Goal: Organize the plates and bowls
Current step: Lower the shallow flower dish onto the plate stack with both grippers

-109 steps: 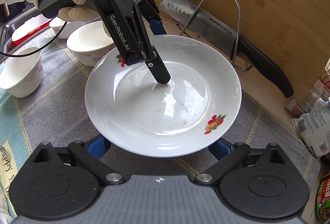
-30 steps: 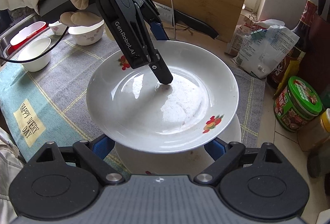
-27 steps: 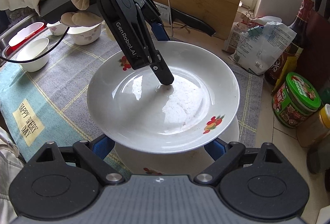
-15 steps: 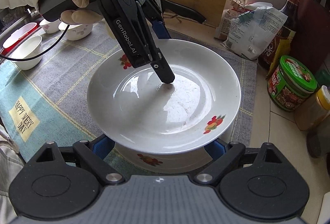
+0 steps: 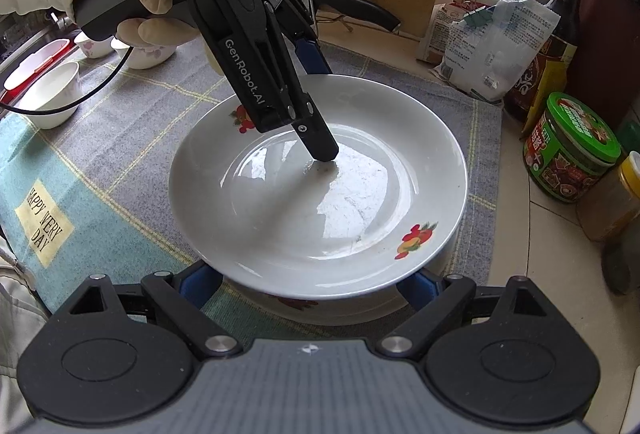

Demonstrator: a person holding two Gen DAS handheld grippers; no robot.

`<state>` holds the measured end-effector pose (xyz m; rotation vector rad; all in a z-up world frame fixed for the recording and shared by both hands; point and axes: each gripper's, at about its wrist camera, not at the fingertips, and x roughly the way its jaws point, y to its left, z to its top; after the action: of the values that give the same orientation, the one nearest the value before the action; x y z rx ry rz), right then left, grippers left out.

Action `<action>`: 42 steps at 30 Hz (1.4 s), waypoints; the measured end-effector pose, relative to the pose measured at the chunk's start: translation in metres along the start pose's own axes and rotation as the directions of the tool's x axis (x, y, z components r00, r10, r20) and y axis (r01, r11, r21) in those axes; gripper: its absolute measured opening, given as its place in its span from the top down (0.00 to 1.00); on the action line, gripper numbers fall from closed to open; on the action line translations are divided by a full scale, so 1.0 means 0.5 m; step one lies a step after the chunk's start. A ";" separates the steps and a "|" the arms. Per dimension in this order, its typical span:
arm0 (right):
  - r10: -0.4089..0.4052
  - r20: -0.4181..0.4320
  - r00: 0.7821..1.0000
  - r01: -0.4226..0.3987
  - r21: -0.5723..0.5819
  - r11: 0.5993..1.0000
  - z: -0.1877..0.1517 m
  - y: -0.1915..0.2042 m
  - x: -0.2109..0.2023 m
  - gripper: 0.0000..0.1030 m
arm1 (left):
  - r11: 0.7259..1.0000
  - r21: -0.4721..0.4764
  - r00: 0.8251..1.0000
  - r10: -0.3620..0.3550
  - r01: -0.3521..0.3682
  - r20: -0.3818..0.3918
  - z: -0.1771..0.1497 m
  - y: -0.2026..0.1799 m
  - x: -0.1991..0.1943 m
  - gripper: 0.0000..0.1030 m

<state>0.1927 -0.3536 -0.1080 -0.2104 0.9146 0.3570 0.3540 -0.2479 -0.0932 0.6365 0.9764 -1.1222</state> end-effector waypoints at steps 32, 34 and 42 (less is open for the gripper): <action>0.006 -0.022 1.000 -0.006 0.001 1.000 -0.001 -0.004 0.009 0.07 | 1.000 0.001 1.000 0.013 -0.013 0.006 0.001 -0.006 0.006 0.32; 0.005 -0.024 1.000 -0.005 0.002 1.000 -0.001 -0.004 0.009 0.07 | 1.000 0.004 1.000 0.012 -0.012 0.007 0.001 -0.005 0.006 0.32; 0.000 -0.022 1.000 0.001 0.014 1.000 -0.001 -0.007 0.007 0.07 | 1.000 -0.001 1.000 0.013 -0.013 0.009 0.000 -0.002 0.006 0.33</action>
<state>0.1955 -0.3563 -0.1110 -0.2019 0.9384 0.3482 0.3536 -0.2497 -0.0958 0.6352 0.9636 -1.1126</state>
